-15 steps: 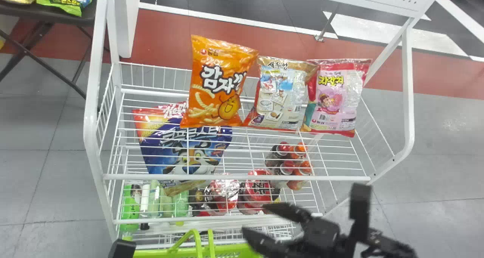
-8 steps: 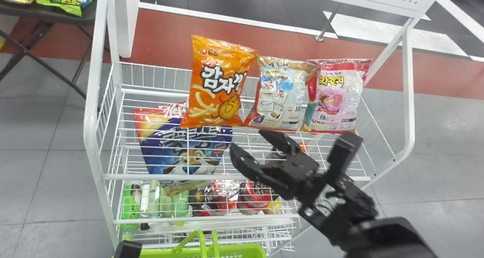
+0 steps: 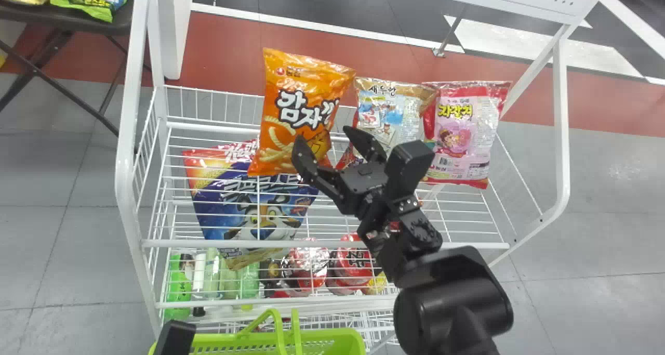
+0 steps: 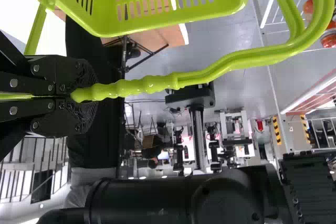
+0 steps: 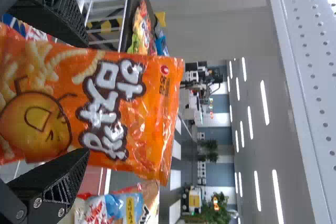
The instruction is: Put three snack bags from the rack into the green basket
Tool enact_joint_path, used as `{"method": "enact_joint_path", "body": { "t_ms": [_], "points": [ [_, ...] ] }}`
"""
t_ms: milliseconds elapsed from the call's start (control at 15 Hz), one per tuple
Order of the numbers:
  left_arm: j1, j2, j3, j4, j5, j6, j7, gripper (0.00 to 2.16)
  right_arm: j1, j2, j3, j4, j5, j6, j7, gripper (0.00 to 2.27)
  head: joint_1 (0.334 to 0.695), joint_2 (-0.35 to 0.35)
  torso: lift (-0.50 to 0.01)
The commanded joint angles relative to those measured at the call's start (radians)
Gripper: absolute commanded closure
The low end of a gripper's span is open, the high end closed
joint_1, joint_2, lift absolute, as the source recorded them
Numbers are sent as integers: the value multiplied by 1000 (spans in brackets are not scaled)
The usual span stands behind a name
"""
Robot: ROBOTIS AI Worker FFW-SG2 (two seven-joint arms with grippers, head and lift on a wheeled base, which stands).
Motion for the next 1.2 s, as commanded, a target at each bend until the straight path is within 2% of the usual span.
{"method": "enact_joint_path", "body": {
  "t_ms": [0, 133, 200, 267, 333, 467, 533, 667, 933, 1133],
  "points": [
    [-1, -3, 3, 0, 3, 1, -1, 1470, -73, 12, 4, 72, 6, 61, 2, 113, 695, -350, 0],
    [-1, -3, 0, 0, 1, 1, -1, 1470, -103, 12, 20, 110, 7, 64, 4, 120, 695, -350, 0],
    [-3, -3, 0, 2, -1, 1, -1, 1470, -120, 12, 20, 132, 4, 77, 22, 205, 695, -350, 0],
    [-4, -3, 0, 3, -1, 1, -3, 1470, -134, 14, 20, 143, -2, 113, 56, 383, 695, -350, 0],
    [-6, -3, 0, 6, -1, 1, -3, 1470, -142, 14, 20, 144, -2, 141, 82, 680, 695, -350, 0],
    [-9, -3, 0, 11, 1, 1, -4, 1470, -156, 14, 17, 143, -6, 230, 134, 1497, 695, -350, 0],
    [-9, -3, 0, 15, 3, 1, -6, 1470, -169, 14, 13, 130, -6, 325, 180, 1646, 695, -350, 0],
    [-7, -3, 3, 21, 4, 1, -9, 1470, -145, 14, 23, 58, 4, 368, 190, 1997, 695, -350, 0],
    [8, -3, 3, 15, 4, 1, -15, 1470, -76, 12, 17, -57, 6, 383, 228, 2020, 695, -338, 0],
    [20, -3, 1, 11, 4, 1, -16, 1470, 38, 0, -5, -193, 7, 377, 249, 2071, 695, -339, 0]
  ]
}}
